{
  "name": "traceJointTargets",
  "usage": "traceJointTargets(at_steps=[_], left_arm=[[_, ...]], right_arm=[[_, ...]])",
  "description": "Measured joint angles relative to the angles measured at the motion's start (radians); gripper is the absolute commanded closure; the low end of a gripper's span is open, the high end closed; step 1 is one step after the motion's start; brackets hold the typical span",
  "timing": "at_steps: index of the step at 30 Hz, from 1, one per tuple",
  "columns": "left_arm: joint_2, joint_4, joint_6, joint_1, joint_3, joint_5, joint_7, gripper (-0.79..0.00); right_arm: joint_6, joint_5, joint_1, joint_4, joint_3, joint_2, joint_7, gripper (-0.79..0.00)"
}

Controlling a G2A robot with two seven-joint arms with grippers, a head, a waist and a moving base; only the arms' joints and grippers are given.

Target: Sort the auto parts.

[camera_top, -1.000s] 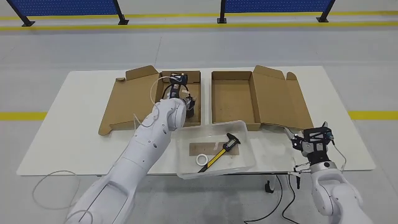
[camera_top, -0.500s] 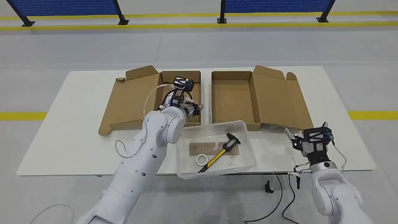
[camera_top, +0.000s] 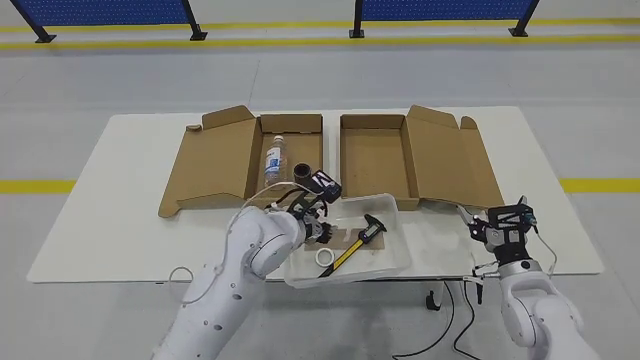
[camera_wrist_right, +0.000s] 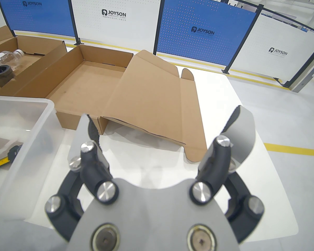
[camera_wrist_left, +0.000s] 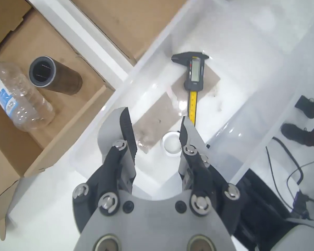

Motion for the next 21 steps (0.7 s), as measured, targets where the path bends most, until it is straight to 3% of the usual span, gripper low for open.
traceJointTargets(at_steps=[9,21], left_arm=[[0.007,0.061,-0.068,-0.032,0.016,-0.085,-0.107,-0.351],[0.003,0.197,-0.063,-0.093,0.086,-0.08,-0.097,-0.348]], right_arm=[[0.0,0.0,0.0,0.0,0.0,0.0,0.0,-0.785],[0.0,0.0,0.0,0.0,0.0,0.0,0.0,-0.785]])
